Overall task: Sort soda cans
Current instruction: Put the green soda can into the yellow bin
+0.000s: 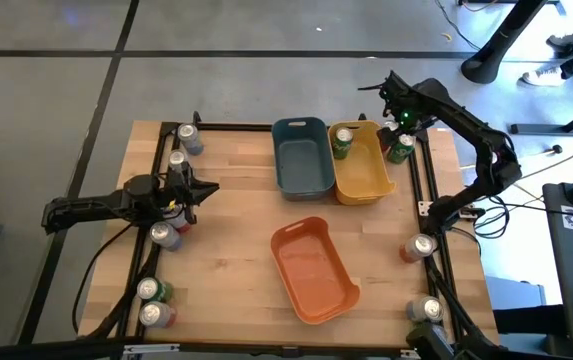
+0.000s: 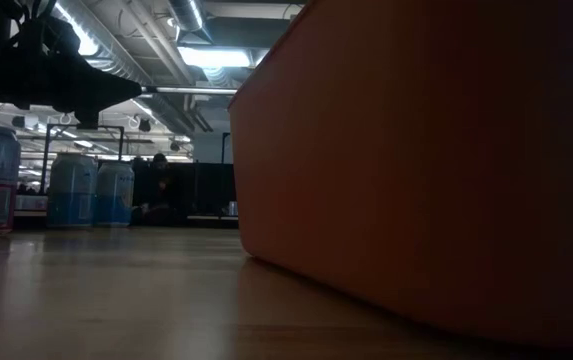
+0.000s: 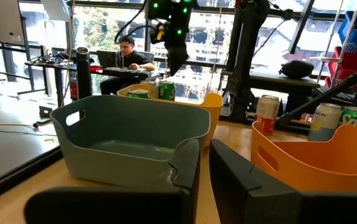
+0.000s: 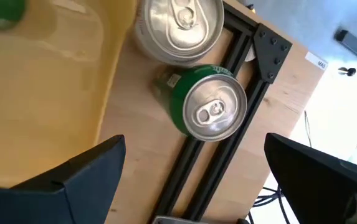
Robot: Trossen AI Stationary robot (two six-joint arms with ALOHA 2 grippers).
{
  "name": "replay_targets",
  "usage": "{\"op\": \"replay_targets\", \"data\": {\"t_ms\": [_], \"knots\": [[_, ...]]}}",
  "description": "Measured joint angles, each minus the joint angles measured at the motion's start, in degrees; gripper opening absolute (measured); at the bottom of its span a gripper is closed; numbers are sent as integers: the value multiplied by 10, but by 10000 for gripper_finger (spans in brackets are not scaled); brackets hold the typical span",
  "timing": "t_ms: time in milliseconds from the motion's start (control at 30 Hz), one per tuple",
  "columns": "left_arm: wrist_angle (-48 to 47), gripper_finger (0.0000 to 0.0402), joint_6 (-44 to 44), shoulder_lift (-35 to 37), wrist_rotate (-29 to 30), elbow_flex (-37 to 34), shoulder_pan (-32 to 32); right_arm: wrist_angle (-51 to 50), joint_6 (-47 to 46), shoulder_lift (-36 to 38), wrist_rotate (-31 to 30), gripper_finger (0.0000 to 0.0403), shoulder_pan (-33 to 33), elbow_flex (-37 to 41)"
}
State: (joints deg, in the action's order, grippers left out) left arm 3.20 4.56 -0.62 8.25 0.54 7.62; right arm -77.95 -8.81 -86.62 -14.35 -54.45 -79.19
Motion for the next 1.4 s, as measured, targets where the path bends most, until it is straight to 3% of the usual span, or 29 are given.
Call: {"op": "replay_targets", "data": {"t_ms": [633,1067,1400], "knots": [[-1,29,1,0,0,0,0,140,-133,0,-102,380,1,95],[-12,29,5,0,0,0,0,112,-153,-42,-130,380,10,95],[-11,29,15,0,0,0,0,102,-150,-83,-114,380,12,95]]}}
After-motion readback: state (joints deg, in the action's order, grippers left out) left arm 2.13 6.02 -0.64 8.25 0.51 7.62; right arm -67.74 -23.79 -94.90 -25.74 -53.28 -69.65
